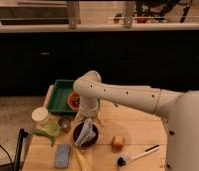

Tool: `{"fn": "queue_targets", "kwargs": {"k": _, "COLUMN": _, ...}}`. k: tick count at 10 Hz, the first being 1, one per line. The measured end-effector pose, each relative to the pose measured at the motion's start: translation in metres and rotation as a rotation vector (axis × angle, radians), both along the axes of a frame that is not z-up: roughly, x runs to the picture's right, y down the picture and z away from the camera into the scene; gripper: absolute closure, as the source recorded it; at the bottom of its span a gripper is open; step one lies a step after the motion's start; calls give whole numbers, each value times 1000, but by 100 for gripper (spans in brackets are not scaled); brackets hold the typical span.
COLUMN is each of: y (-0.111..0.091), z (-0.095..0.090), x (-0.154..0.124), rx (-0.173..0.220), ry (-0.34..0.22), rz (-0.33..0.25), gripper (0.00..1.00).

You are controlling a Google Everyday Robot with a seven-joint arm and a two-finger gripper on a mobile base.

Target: Place towel in purple bowl

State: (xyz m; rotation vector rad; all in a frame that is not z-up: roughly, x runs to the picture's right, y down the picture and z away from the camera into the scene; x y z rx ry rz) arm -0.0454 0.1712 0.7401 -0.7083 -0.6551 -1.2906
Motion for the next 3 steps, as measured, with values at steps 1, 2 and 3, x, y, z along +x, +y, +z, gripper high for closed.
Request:
{"fn": "queue_targets", "kwargs": {"k": 1, "y": -5, "z": 0, "x": 2, "rx": 5, "ry": 3, "rz": 9, "gripper": 20}}
{"fn": "queue_targets", "kwargs": {"k": 2, "y": -9, "z": -1, "x": 3, "rx": 10, "ry": 4, "rz": 17, "gripper": 20}}
{"fn": "queue_targets", "kwargs": {"k": 3, "y": -14, "z": -1, "x": 4, "rx": 14, "ry": 5, "rz": 25, "gripper": 20}}
